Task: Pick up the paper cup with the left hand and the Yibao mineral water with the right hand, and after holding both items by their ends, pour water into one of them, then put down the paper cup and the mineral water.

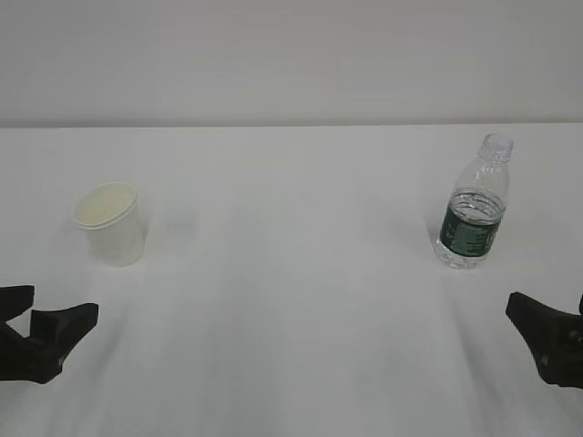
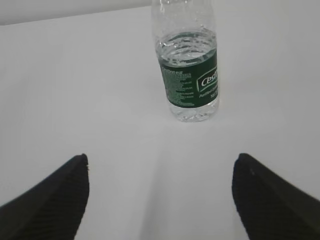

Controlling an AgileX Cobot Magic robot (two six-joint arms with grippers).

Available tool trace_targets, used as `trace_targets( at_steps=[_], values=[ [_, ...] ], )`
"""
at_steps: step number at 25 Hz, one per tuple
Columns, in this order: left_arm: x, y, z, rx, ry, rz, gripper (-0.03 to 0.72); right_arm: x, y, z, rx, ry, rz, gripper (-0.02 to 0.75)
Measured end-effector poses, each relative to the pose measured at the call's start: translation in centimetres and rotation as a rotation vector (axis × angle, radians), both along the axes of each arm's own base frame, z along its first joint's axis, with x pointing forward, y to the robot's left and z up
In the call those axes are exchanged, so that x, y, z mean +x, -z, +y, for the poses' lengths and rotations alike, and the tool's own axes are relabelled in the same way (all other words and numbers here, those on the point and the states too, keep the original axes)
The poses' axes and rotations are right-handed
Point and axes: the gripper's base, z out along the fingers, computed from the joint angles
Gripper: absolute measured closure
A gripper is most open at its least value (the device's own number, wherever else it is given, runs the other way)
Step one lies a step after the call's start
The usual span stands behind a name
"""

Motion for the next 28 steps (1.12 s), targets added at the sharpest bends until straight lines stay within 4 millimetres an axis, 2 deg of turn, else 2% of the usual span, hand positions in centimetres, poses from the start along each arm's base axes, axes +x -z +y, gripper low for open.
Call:
trace_targets(
  at_steps=[19,28],
  values=[
    [0.2,-0.3,-0.1,-0.015,-0.001,-0.034,0.097,0.3,-0.7,0.4,-0.216,-0.123,-0.149,0.104],
    [0.3,-0.6,-0.1,-0.027,0.000,-0.069,0.104,1.1,1.6,0.6,-0.233,-0.137,-0.085,0.108]
  ],
)
